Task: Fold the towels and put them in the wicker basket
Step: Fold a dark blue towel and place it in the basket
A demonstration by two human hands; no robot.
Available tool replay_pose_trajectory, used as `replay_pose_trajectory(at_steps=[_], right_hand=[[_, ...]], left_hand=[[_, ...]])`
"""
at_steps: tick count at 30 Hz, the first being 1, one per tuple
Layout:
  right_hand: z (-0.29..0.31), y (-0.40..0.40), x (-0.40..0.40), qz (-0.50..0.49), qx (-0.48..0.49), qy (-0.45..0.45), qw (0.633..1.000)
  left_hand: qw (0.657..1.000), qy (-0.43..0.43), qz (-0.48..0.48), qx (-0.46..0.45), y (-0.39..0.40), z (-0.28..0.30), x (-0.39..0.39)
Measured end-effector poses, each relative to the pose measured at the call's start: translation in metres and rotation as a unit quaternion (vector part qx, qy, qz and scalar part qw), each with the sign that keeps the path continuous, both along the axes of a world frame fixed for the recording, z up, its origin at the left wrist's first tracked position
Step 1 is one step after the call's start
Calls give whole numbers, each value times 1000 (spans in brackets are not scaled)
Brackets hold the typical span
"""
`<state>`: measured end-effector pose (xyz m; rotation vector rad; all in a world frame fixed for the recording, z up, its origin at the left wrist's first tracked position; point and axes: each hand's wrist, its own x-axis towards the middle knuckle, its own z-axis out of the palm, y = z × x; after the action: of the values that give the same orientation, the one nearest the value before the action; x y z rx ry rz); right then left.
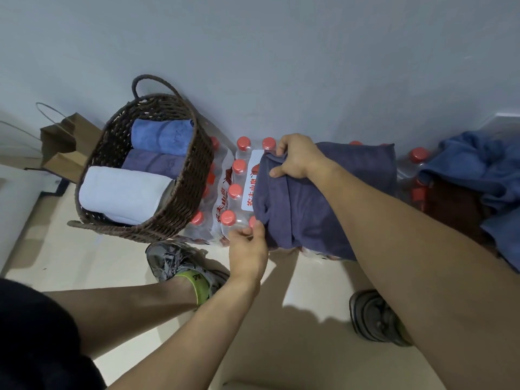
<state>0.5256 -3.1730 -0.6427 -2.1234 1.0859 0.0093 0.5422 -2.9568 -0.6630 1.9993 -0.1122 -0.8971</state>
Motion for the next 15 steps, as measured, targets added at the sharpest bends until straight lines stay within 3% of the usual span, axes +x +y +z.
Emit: replay_pose_trajectory(at_steps=[4, 8, 11, 15], right_hand=[[-3, 2, -2, -4, -6, -15, 1000], [-4, 3, -1, -9, -9, -14, 1000], [-3, 3, 0, -10, -14, -10, 1000], [-3, 5, 0, -15, -16, -8, 1000]], left_hand=[[974, 216, 52, -48, 3, 11, 7], [956, 292, 3, -40, 12, 16, 21], [960, 273, -58, -22, 15, 23, 34], [980, 152, -123, -26, 15, 32, 44]])
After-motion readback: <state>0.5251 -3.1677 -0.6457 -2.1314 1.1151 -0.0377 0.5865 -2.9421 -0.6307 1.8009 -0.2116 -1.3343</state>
